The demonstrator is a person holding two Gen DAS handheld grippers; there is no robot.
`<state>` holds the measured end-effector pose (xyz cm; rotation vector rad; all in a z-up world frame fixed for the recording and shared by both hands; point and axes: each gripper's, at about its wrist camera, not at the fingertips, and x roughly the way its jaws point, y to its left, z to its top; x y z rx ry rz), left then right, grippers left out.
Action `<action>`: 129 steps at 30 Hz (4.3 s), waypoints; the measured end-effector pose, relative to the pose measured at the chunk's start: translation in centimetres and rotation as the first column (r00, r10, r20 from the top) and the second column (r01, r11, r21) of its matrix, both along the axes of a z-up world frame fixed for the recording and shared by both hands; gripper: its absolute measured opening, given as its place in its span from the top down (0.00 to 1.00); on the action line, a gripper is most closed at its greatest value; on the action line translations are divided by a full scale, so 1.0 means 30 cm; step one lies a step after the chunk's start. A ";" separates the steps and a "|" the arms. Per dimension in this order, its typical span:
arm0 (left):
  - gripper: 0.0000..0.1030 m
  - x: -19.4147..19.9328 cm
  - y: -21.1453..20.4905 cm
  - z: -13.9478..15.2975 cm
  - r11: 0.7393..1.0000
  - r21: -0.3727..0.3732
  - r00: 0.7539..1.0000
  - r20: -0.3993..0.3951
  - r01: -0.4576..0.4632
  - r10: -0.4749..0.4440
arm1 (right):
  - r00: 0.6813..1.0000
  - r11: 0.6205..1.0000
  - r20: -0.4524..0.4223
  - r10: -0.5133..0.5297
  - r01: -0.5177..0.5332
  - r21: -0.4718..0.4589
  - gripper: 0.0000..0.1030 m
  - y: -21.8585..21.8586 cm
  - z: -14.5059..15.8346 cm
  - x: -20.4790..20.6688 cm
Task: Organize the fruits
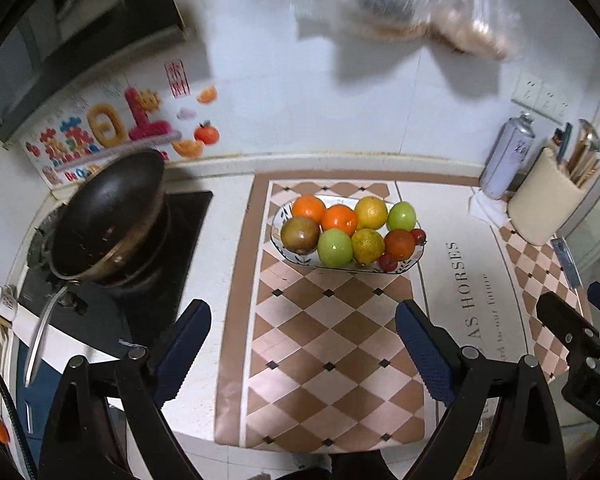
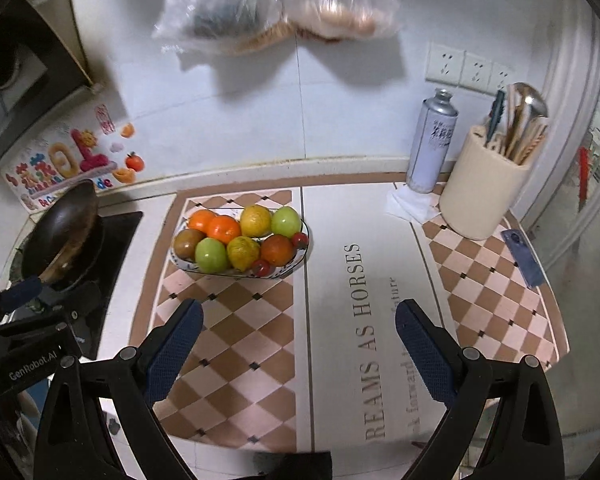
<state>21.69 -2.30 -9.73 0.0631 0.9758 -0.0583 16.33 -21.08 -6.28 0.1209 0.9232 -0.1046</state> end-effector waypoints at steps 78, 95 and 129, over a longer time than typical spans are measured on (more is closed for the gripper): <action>0.01 0.043 0.022 0.062 0.997 0.026 0.998 0.017 -0.067 0.066 | 0.999 0.998 -0.041 0.013 -0.016 -0.055 0.01 0.003 0.002 0.140; 0.00 0.046 0.027 0.065 0.997 0.026 0.997 0.025 -0.074 0.073 | 0.999 0.997 -0.029 0.023 -0.025 -0.067 0.00 0.006 0.020 0.150; 0.00 0.016 0.017 0.074 0.998 0.025 0.998 0.015 -0.066 0.065 | 0.999 0.998 -0.037 0.028 -0.029 -0.053 0.00 0.029 0.026 0.102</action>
